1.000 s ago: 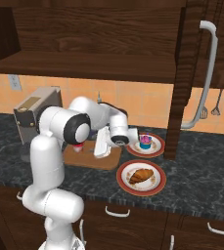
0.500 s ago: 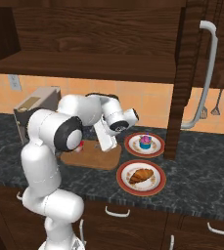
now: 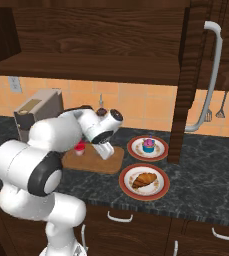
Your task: From the different types of pastries on the counter, select a croissant and place it on the cutting board. Then retrieve a jar of jam from the cabinet and place it alongside the croissant on the cutting board.
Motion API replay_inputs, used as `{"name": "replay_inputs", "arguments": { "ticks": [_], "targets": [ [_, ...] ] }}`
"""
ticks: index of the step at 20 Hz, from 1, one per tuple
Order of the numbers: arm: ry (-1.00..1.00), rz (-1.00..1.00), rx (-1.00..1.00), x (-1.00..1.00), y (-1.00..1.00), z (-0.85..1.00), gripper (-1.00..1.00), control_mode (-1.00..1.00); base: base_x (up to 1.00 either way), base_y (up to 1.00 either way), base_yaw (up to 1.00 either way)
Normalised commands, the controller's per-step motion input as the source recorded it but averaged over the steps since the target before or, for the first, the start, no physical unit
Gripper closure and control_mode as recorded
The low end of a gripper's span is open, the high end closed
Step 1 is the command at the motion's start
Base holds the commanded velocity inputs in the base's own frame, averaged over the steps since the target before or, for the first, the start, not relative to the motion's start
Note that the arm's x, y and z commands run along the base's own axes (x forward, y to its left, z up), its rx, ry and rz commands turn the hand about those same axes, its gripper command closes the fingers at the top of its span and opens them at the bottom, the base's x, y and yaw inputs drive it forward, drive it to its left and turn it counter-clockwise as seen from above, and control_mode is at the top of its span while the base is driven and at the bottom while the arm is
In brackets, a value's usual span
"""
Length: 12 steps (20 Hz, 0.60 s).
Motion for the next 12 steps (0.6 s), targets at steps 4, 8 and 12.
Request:
{"name": "replay_inputs", "arguments": {
  "ticks": [4,8,12],
  "targets": [
    [-0.32,-0.03,-0.43,-0.17,0.0,0.4,-1.0,-1.0,0.0,0.0,0.0],
    [0.11,-0.04,-0.39,-0.01,-0.25,0.39,-1.0,-1.0,0.0,0.0,0.0],
    [0.26,-0.05,-0.36,0.0,-0.52,0.73,-1.0,-1.0,0.0,0.0,0.0]
  ]
}}
